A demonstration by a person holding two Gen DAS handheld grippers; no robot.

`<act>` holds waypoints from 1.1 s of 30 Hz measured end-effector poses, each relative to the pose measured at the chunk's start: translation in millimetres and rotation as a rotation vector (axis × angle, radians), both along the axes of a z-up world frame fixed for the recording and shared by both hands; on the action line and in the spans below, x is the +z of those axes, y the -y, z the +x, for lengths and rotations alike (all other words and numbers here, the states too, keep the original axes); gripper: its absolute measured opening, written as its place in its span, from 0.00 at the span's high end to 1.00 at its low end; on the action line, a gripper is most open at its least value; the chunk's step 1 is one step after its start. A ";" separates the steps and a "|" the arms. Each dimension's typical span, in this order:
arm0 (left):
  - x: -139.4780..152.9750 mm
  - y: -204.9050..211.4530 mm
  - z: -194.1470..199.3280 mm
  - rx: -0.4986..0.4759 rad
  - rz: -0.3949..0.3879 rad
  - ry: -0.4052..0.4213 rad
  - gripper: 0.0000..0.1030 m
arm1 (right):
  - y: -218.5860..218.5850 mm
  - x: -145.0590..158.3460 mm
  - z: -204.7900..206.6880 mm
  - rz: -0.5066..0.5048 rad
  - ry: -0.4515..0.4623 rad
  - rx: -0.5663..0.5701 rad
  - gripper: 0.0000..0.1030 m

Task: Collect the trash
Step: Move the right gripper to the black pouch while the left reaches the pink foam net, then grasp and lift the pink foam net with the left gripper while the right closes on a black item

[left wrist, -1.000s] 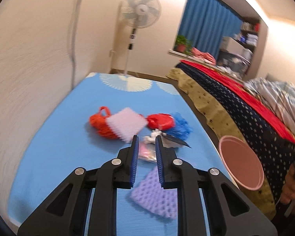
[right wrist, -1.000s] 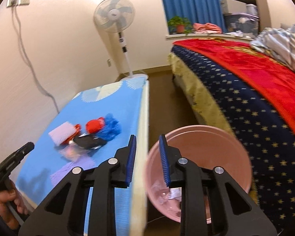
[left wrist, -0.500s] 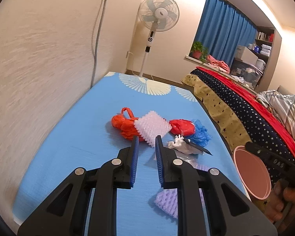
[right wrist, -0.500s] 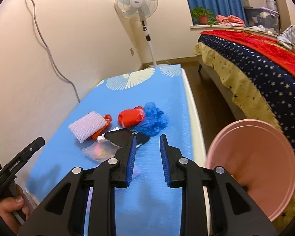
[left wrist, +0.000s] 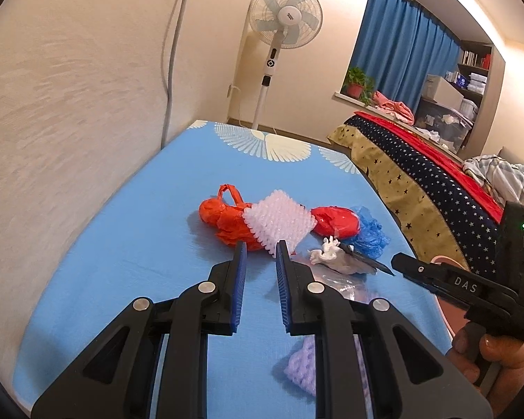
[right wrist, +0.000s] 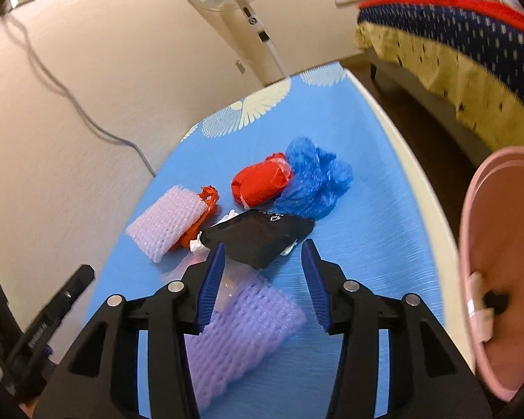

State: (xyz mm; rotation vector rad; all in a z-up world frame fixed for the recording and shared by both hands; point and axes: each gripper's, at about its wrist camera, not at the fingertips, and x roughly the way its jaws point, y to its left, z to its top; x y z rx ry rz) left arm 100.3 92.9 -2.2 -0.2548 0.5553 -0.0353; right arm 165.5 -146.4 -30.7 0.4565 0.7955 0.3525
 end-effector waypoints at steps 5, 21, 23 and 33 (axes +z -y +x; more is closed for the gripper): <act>-2.1 1.3 21.9 0.017 0.019 -0.006 0.79 | -2.8 -12.6 10.6 0.056 -0.048 0.006 0.54; -23.0 1.9 66.4 -0.019 -0.024 -0.067 0.67 | -1.5 -25.0 22.0 0.179 -0.109 0.047 0.71; -22.1 3.8 64.8 -0.033 -0.021 -0.071 0.86 | -2.6 -23.3 21.7 0.174 -0.104 0.053 0.77; -6.1 8.6 34.1 -0.048 0.009 -0.041 0.91 | 2.9 -0.6 1.2 0.093 -0.032 0.072 0.97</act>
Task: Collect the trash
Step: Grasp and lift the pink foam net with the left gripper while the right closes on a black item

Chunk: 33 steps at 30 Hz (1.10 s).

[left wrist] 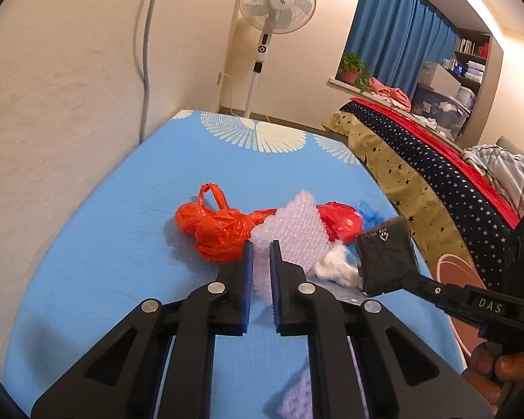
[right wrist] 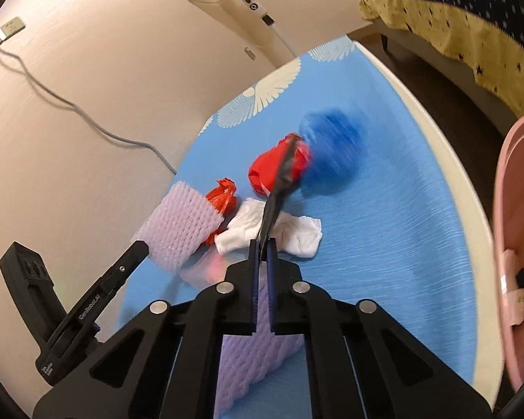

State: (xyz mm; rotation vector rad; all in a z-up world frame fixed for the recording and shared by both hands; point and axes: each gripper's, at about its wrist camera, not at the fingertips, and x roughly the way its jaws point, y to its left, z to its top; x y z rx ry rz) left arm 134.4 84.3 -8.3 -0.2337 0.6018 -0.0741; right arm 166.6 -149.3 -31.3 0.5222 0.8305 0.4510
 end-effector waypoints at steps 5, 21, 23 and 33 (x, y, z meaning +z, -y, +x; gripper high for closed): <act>8.0 5.4 -22.9 0.000 0.021 0.019 0.91 | 6.3 12.3 -15.1 -0.048 0.039 0.015 0.97; 18.2 24.0 -80.9 -0.011 0.040 0.057 0.91 | 13.9 47.4 -74.4 -0.256 0.171 0.031 0.97; 19.5 24.0 -84.2 -0.010 0.038 0.059 0.91 | 15.1 50.7 -78.1 -0.273 0.181 0.026 0.97; 27.5 32.4 -98.5 -0.023 0.040 0.079 0.91 | 29.5 74.6 -104.1 -0.332 0.233 -0.013 0.97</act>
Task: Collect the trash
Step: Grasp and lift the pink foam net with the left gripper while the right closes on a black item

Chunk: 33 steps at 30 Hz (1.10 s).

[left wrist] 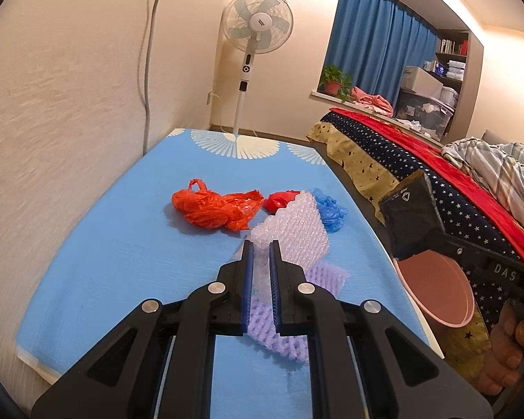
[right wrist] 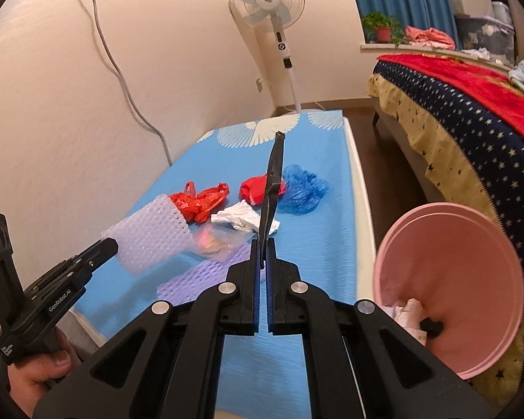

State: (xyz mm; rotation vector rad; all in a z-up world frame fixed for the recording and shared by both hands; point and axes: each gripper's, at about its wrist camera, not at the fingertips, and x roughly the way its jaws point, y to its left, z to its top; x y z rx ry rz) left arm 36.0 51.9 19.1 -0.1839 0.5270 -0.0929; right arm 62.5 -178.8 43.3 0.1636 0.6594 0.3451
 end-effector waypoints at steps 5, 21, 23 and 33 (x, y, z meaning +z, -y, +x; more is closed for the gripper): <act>1.5 4.1 -4.7 -0.004 0.005 0.004 0.91 | 4.9 11.5 -14.3 -0.047 0.039 -0.013 0.97; 3.6 25.8 -4.0 -0.054 0.003 0.013 0.91 | 50.0 34.3 -36.2 -0.157 0.068 -0.120 0.97; 4.9 29.2 -1.7 -0.060 0.000 0.017 0.91 | 55.8 38.6 -36.3 -0.180 0.066 -0.129 0.97; 12.7 62.1 5.3 -0.114 0.005 0.029 0.91 | 100.0 67.5 -31.4 -0.260 0.085 -0.169 0.97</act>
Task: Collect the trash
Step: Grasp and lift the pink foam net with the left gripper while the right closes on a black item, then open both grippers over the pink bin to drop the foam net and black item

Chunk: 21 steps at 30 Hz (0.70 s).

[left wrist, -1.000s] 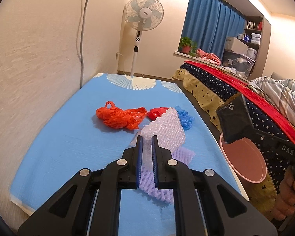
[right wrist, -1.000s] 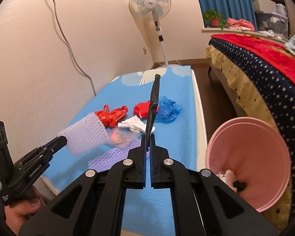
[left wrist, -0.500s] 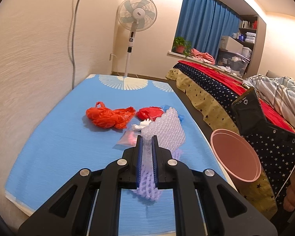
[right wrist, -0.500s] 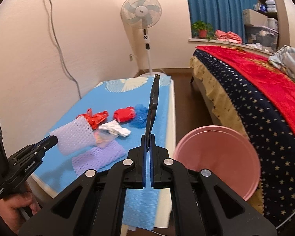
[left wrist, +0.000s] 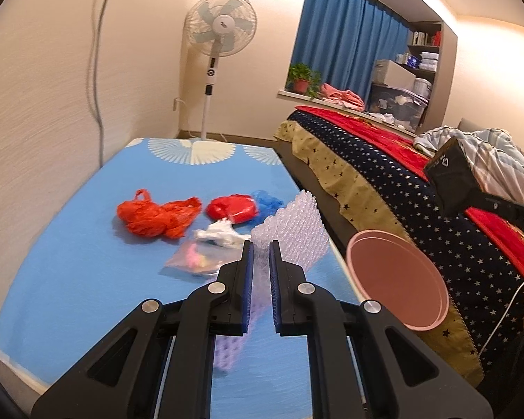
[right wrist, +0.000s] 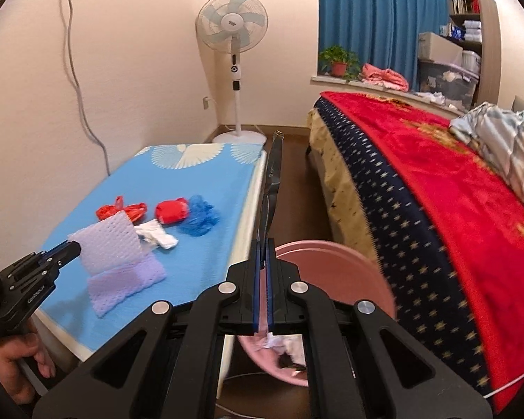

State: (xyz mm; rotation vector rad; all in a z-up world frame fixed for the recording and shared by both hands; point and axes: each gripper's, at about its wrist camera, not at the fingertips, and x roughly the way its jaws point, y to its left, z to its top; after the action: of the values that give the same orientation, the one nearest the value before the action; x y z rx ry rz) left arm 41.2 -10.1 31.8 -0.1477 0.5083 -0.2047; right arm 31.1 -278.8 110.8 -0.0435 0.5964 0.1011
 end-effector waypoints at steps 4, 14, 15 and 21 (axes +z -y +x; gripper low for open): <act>4.6 16.9 5.0 -0.028 0.003 0.009 0.91 | 23.3 11.4 2.3 -0.027 0.025 -0.019 0.97; 8.3 80.7 29.5 -0.124 0.020 0.013 0.91 | 85.1 -14.2 20.9 0.048 0.006 -0.151 0.97; 8.0 88.6 32.5 -0.134 0.021 0.012 0.91 | 86.9 -16.4 23.2 0.047 0.004 -0.154 0.97; 2.5 129.3 47.6 -0.185 0.036 -0.004 0.91 | 92.0 -25.1 34.7 0.066 -0.015 -0.160 0.97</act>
State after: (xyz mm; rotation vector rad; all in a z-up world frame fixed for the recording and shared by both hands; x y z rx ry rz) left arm 88.9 -139.4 34.4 -0.0659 0.5293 -0.3758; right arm 65.7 -370.7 85.7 0.0692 0.6095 -0.0338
